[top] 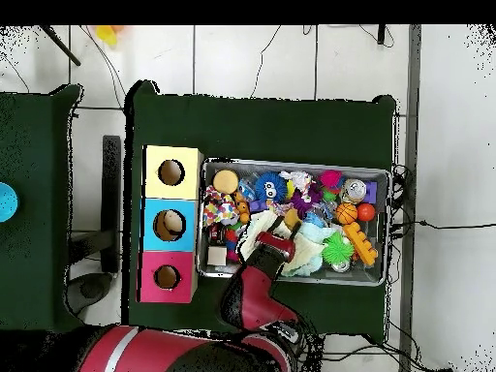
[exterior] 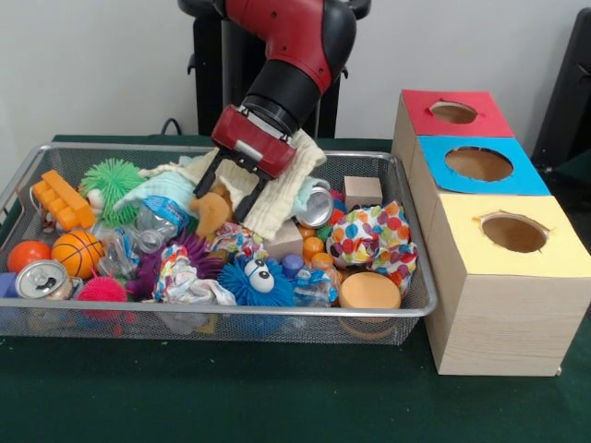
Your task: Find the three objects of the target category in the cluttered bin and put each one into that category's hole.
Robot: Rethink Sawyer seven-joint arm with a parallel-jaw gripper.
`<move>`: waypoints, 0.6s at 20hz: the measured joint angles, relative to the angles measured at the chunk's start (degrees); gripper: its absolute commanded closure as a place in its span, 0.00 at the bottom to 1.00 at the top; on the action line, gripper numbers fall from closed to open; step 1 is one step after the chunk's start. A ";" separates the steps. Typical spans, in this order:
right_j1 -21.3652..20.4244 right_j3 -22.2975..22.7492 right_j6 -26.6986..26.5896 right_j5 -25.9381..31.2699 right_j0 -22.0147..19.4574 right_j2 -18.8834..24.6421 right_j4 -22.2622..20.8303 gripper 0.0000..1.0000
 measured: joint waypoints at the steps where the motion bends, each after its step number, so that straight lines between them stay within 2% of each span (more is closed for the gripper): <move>1: -0.13 0.24 0.00 0.01 0.00 -0.25 -0.01 0.00; 12: 0.14 1.52 0.00 -0.09 0.01 -1.04 -0.01 0.00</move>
